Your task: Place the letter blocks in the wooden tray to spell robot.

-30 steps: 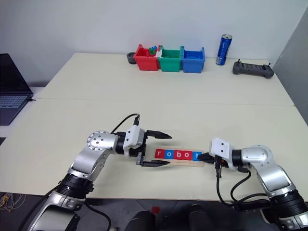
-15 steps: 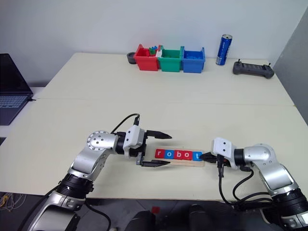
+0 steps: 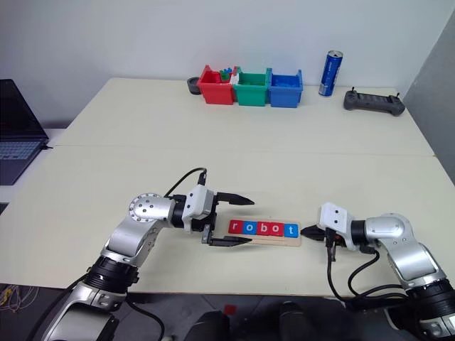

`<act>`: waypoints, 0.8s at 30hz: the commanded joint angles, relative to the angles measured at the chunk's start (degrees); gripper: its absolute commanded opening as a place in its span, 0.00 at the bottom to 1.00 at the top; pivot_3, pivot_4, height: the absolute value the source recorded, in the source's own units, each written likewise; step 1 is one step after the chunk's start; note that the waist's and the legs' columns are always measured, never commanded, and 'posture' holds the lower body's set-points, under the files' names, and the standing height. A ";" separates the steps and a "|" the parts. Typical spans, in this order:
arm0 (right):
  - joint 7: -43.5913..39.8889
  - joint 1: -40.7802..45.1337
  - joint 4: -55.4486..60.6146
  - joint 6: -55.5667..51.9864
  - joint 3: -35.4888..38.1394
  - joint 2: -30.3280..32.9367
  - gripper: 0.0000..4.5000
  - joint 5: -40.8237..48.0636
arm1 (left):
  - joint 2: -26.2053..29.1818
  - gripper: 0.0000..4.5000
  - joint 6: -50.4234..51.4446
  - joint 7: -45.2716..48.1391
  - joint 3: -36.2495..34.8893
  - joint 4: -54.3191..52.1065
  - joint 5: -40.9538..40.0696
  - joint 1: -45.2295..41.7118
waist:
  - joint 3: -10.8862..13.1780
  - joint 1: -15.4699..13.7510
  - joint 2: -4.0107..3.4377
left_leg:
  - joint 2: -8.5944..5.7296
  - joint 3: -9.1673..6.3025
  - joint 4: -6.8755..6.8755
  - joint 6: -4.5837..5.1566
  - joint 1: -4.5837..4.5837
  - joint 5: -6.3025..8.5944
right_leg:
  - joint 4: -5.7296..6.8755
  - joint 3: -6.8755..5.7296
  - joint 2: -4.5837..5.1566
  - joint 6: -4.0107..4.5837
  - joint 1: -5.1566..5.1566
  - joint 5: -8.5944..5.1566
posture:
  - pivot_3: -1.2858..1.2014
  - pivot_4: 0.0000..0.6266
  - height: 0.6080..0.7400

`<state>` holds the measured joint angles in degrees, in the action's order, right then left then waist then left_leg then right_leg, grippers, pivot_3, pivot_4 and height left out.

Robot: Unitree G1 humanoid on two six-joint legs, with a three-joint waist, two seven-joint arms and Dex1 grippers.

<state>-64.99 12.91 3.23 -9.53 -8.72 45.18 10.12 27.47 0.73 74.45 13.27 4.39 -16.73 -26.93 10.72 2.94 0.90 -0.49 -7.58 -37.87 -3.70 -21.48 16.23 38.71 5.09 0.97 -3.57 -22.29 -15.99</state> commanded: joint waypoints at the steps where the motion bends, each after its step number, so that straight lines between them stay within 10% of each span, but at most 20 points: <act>1: -0.11 0.72 2.35 0.08 -0.12 -0.23 0.01 0.04 | 0.03 1.00 -0.81 0.04 -0.51 -1.53 -0.55 -0.45 | 0.00 0.00 0.00 | 0.00 0.00 0.00 0.00 0.00 0.00 | 0.00 0.00 0.00 0.00 0.00 0.00 | 0.52 0.24 1.00; 24: -0.47 2.34 2.47 -0.19 -0.85 0.05 0.01 0.25 | -0.28 1.00 -0.89 -0.38 -0.46 -1.18 -0.31 -0.61 | 0.00 -0.04 0.00 | 0.00 -0.01 0.00 0.00 -0.01 0.00 | -0.01 -0.01 0.00 0.00 0.00 0.00 | 0.52 0.24 1.00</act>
<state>-65.13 15.23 3.72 -9.66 -10.15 44.93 10.12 27.35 0.72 74.34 13.27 4.39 -16.69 -26.94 10.72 2.90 0.90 -0.49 -7.60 -37.87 -3.70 -21.49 16.23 38.70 5.08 0.97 -3.57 -22.29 -15.99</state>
